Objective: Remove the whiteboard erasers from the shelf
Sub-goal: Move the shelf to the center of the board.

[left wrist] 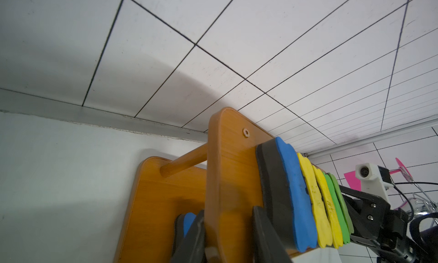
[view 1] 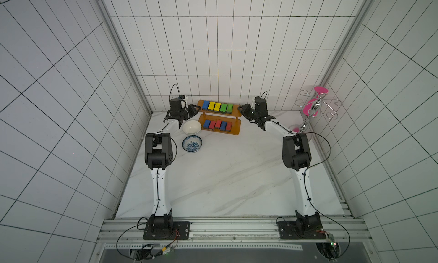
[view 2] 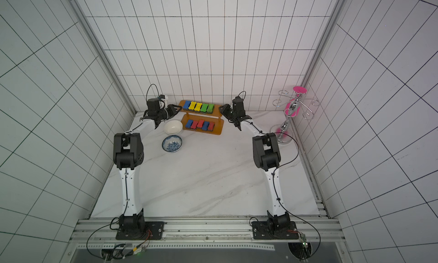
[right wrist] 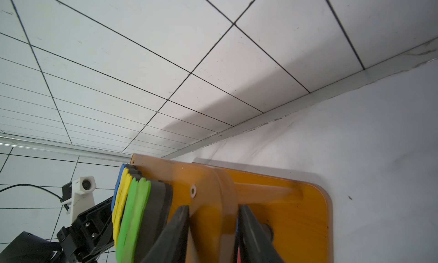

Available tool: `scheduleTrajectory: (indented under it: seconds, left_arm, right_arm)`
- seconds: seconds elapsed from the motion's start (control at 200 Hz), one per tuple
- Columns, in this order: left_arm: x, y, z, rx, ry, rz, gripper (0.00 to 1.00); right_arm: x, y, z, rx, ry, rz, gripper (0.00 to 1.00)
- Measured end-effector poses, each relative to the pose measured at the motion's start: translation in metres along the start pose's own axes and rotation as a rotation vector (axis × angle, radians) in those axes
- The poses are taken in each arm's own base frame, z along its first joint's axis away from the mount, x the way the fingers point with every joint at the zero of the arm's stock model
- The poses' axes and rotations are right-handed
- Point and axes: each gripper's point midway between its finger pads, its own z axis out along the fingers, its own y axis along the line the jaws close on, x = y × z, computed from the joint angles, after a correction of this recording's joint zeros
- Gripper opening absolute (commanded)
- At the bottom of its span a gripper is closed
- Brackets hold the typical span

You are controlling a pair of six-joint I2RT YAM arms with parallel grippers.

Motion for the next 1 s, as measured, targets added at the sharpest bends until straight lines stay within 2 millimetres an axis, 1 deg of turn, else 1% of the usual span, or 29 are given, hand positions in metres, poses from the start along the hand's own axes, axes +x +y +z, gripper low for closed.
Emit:
scheduleTrajectory:
  seconds: [0.075,0.13,0.185,0.34,0.585,0.77,0.899,0.999]
  left_arm:
    - [0.002,-0.001,-0.001,0.000,0.000,-0.005,0.19]
    - [0.005,-0.003,-0.002,-0.002,0.004,-0.010,0.18]
    - [0.008,-0.004,-0.003,-0.005,0.009,-0.018,0.16]
    - [0.021,-0.013,-0.007,-0.010,0.028,-0.033,0.14]
    - [0.050,-0.032,-0.014,-0.027,0.064,-0.038,0.14]
    - [0.074,-0.054,-0.019,-0.031,0.088,-0.025,0.14]
    - [0.090,-0.067,-0.028,-0.042,0.102,-0.018,0.13]
    - [0.100,-0.072,-0.035,-0.054,0.111,-0.016,0.13]
  right_arm:
    - [-0.001,0.001,-0.002,-0.001,-0.003,-0.004,0.32]
    - [-0.001,0.001,-0.005,0.008,-0.004,-0.004,0.29]
    - [-0.001,-0.001,-0.007,0.015,-0.002,0.001,0.28]
    - [-0.002,-0.006,-0.018,0.045,0.000,0.008,0.28]
    - [-0.005,-0.019,-0.044,0.115,-0.008,-0.014,0.27]
    - [-0.010,-0.030,-0.068,0.168,-0.029,-0.048,0.27]
    - [-0.009,-0.036,-0.083,0.201,-0.038,-0.072,0.27]
    - [-0.004,-0.038,-0.093,0.216,-0.037,-0.084,0.27]
